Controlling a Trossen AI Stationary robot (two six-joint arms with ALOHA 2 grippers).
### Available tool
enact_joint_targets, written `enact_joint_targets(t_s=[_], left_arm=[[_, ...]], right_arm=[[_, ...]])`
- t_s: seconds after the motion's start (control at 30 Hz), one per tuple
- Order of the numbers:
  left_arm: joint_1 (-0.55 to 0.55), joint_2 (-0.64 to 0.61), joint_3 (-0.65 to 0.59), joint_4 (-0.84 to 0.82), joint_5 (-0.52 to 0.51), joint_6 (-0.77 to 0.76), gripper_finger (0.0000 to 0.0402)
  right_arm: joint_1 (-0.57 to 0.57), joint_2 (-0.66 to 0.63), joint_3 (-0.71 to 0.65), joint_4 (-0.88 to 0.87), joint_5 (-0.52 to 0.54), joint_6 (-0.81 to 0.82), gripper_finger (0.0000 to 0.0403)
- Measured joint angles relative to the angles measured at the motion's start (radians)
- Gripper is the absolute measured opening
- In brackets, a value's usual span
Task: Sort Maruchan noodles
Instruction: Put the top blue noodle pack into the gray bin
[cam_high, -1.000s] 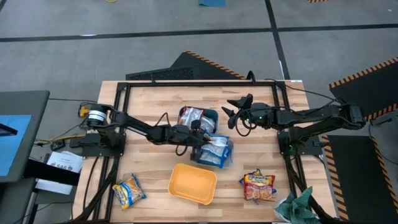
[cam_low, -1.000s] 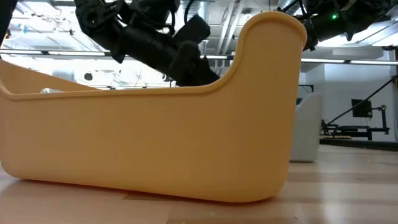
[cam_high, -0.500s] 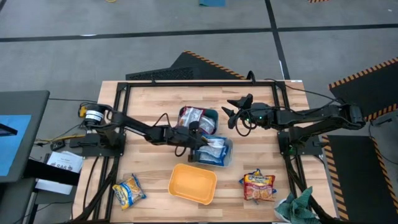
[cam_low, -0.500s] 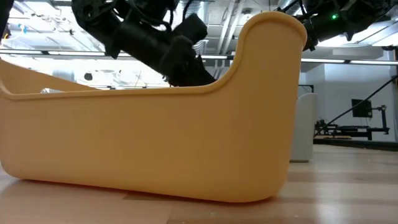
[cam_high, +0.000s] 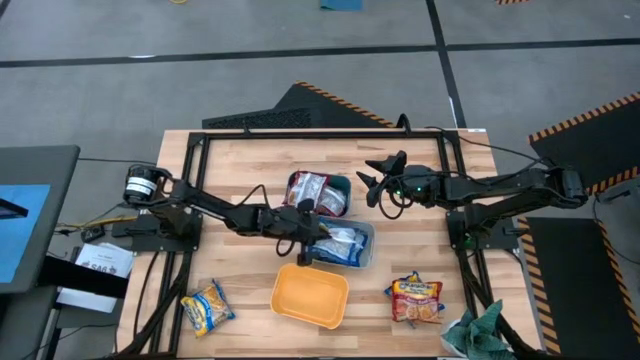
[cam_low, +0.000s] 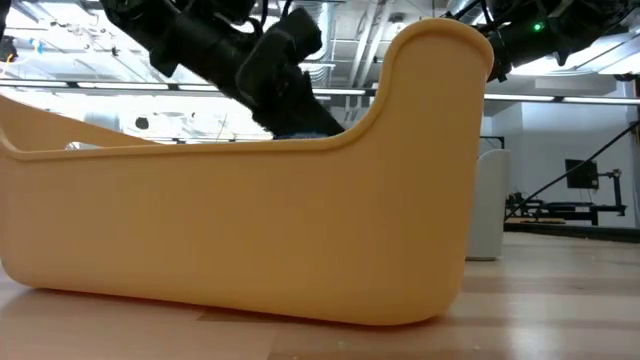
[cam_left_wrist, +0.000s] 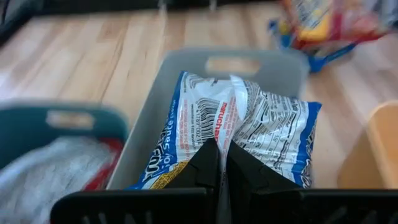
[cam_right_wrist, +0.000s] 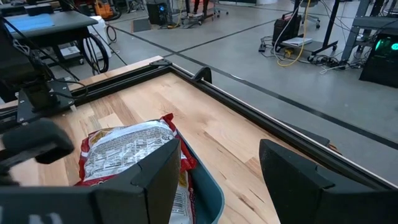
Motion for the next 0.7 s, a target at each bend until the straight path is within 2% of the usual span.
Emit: enact_joint_targets(t_s=[0.17,0.47,0.7], left_arm=[[0.014,0.0,-0.031,0.004,-0.025,-0.077,0.0],[0.013,0.0,-0.031,-0.02,-0.027,-0.108,0.0001],[0.013,0.0,-0.03,-0.018,-0.026,-0.102,0.0032]], right_arm=[[0.0,0.0,0.0,0.002,0.0,0.0,0.024],[0.0,0.0,0.0,0.002,0.0,0.0,0.024],[0.0,0.0,0.0,0.001,0.0,0.001,0.024]])
